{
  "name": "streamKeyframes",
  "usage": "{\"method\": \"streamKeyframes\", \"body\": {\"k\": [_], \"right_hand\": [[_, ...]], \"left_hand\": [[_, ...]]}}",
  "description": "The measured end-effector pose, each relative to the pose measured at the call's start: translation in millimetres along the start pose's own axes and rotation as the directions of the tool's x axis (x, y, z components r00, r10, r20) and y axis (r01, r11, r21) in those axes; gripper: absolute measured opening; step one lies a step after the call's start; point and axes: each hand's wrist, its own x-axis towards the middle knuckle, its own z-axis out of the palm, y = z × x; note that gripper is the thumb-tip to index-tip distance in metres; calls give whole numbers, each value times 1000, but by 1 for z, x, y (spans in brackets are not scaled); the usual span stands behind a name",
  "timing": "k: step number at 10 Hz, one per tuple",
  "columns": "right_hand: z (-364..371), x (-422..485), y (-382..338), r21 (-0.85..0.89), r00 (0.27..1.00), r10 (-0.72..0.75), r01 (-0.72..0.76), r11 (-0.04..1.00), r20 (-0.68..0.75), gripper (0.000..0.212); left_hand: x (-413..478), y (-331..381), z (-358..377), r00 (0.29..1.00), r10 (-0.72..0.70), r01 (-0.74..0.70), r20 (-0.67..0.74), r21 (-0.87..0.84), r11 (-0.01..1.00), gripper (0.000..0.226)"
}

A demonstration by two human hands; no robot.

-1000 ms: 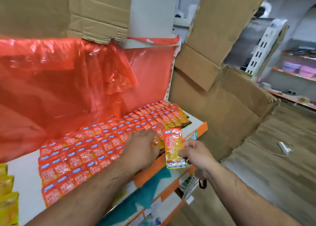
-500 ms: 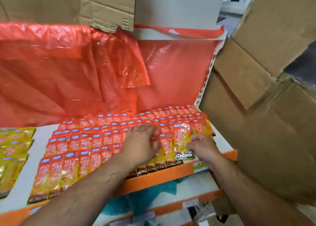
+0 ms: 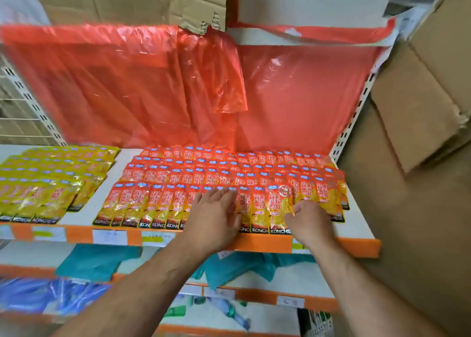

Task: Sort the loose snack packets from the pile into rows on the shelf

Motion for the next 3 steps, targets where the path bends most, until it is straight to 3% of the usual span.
{"method": "streamKeyframes", "body": {"k": [2, 3], "right_hand": [[3, -7, -2, -125, 998, -11, 3, 992, -58, 21], [1, -12, -5, -80, 995, -42, 35, 996, -94, 23]], "left_hand": [[-17, 4, -17, 1000, -10, 10, 7, -4, 1000, 62], [-21, 4, -22, 1000, 0, 0, -13, -10, 1000, 57]]}}
